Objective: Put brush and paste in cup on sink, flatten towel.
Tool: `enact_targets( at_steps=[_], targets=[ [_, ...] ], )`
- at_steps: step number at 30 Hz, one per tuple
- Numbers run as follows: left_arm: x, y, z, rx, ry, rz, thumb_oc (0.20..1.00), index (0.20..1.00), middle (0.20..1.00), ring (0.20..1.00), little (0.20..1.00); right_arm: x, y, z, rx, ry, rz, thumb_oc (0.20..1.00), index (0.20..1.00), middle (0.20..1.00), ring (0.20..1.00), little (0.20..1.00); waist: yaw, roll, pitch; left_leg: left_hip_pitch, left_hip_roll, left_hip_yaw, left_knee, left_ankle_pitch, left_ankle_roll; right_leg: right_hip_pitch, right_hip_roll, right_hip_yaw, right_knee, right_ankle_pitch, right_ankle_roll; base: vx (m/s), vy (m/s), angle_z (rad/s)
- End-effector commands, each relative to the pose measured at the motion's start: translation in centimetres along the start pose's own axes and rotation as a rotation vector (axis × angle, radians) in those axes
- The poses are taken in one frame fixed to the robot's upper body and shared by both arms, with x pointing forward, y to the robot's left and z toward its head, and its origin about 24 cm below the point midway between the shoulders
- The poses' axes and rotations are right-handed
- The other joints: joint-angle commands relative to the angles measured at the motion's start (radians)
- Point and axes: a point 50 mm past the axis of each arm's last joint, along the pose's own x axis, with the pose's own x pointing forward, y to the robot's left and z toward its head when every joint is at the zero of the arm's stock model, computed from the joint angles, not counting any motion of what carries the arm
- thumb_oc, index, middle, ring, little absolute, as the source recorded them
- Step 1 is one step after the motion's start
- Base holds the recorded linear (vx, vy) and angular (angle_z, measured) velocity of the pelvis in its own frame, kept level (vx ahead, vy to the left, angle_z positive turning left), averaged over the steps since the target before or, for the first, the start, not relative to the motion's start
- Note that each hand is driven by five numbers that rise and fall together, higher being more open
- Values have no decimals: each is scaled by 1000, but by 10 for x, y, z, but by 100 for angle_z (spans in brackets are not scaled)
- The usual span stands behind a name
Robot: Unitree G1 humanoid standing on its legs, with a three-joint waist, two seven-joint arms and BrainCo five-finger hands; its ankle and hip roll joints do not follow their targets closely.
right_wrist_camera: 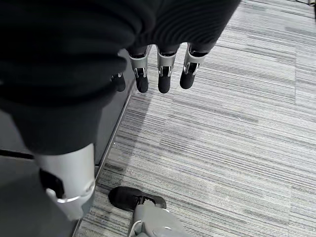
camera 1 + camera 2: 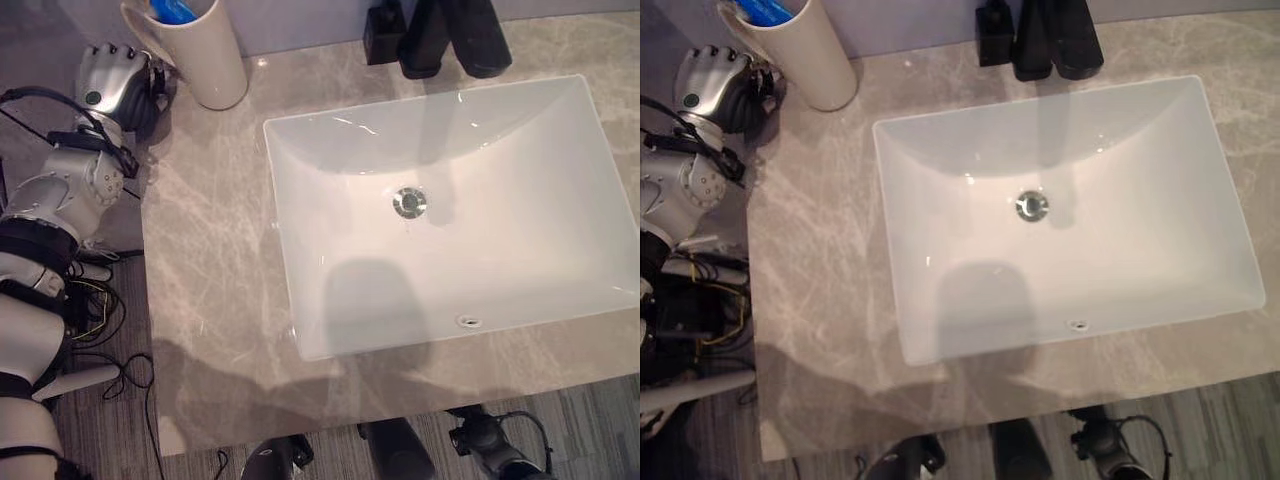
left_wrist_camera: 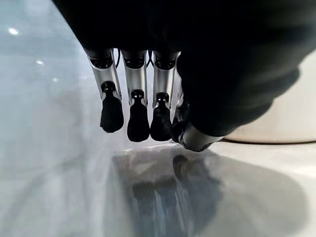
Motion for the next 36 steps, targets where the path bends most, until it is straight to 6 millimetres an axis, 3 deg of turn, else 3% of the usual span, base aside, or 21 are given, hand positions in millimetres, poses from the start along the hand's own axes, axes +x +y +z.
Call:
enact_targets(
  at_steps=[1,7,15,25,36],
  targets=[
    [23,37,-6,14,45,121,200,200,200,200,200,-3,-5,-14,8,36,-18,1000,1000,1000,1000,1000,-14,-10,-23,104,34,-44,5,9,-74,42,-21,-10,0,16,98,34,-14,-3],
    [28,38,-3,-13,62,132,200,200,200,200,200,-2,-3,-7,28,12,-12,1000,1000,1000,1000,1000,-23,-13,-26,99,37,-40,5,14,-78,35,-15,-6,0,18,97,4,-2,-1],
    [40,37,32,-91,-40,152,200,200,200,200,200,-5,3,-9,35,14,5,1000,1000,1000,1000,1000,-31,-24,-30,103,39,-47,5,16,-78,39,-13,-9,0,11,95,19,-7,-1],
    [48,35,48,-136,-51,154,200,200,200,200,200,-8,6,-17,56,44,9,1000,1000,1000,1000,1000,-45,-43,-32,108,42,-40,5,10,-78,37,-8,-4,0,15,92,1,-4,-3],
    [45,30,32,-101,46,142,200,200,200,200,200,-9,7,-22,43,65,15,1000,1000,1000,1000,1000,-33,-44,-33,112,41,-37,5,12,-77,41,-10,-12,0,14,92,0,0,0]
  ],
)
